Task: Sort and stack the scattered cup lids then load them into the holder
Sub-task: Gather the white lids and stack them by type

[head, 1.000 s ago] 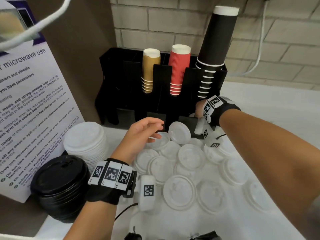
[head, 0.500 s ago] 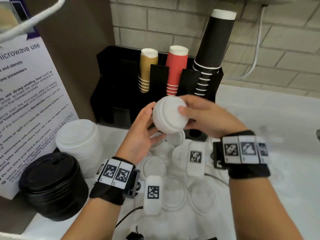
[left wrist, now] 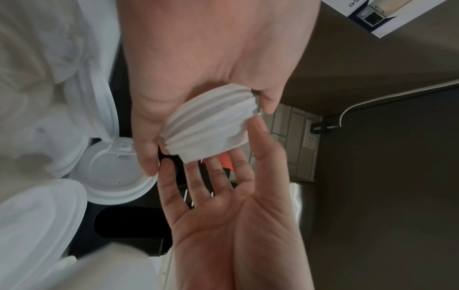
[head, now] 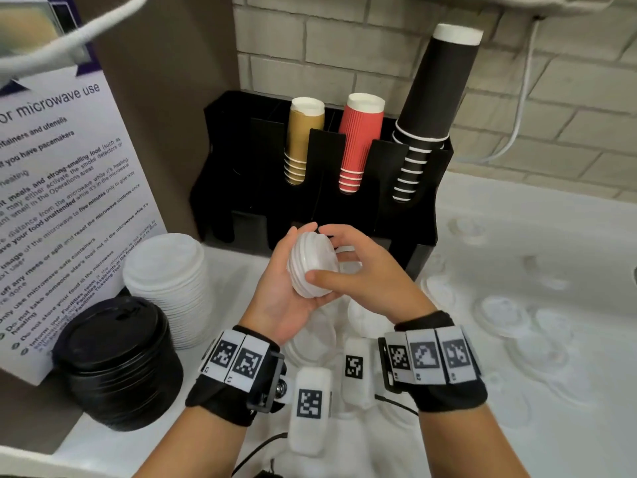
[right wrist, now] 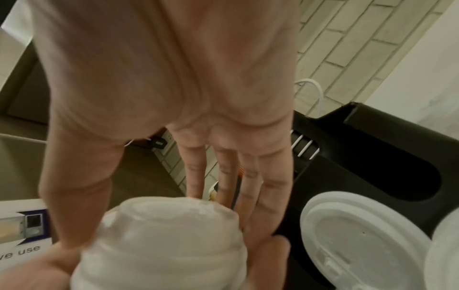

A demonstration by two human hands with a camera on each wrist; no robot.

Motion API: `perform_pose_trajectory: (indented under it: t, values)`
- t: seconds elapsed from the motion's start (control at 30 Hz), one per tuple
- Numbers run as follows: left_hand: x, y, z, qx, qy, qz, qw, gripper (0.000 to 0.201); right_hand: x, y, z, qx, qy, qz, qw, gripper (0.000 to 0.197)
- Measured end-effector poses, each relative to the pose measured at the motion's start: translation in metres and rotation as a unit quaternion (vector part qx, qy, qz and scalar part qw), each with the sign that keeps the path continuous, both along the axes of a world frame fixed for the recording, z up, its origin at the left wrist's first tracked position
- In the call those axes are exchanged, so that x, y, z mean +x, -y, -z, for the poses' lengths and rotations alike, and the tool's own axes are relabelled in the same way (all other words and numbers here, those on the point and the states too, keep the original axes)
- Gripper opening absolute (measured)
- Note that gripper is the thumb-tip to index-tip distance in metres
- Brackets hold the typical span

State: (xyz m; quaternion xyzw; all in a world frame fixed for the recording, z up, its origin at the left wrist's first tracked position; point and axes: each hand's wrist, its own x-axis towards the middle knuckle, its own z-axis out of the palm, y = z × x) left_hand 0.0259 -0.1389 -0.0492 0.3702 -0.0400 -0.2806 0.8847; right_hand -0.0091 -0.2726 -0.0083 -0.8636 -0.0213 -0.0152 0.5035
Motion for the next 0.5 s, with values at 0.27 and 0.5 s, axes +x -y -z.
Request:
perform_pose_trajectory:
  t: [0.27,0.5]
  values:
    - [-0.001,-0.007,-0.005,0.029,0.015,-0.027,0.999,0.068,-0.002,-0.016,-0.004,-0.02,0.058,-0.014,0.998,0.059]
    - [0.002,-0.014,-0.001,0.023,0.027,-0.034,0.999,0.055,-0.003,-0.016,-0.005,0.004,0.039,-0.001,0.999,0.052]
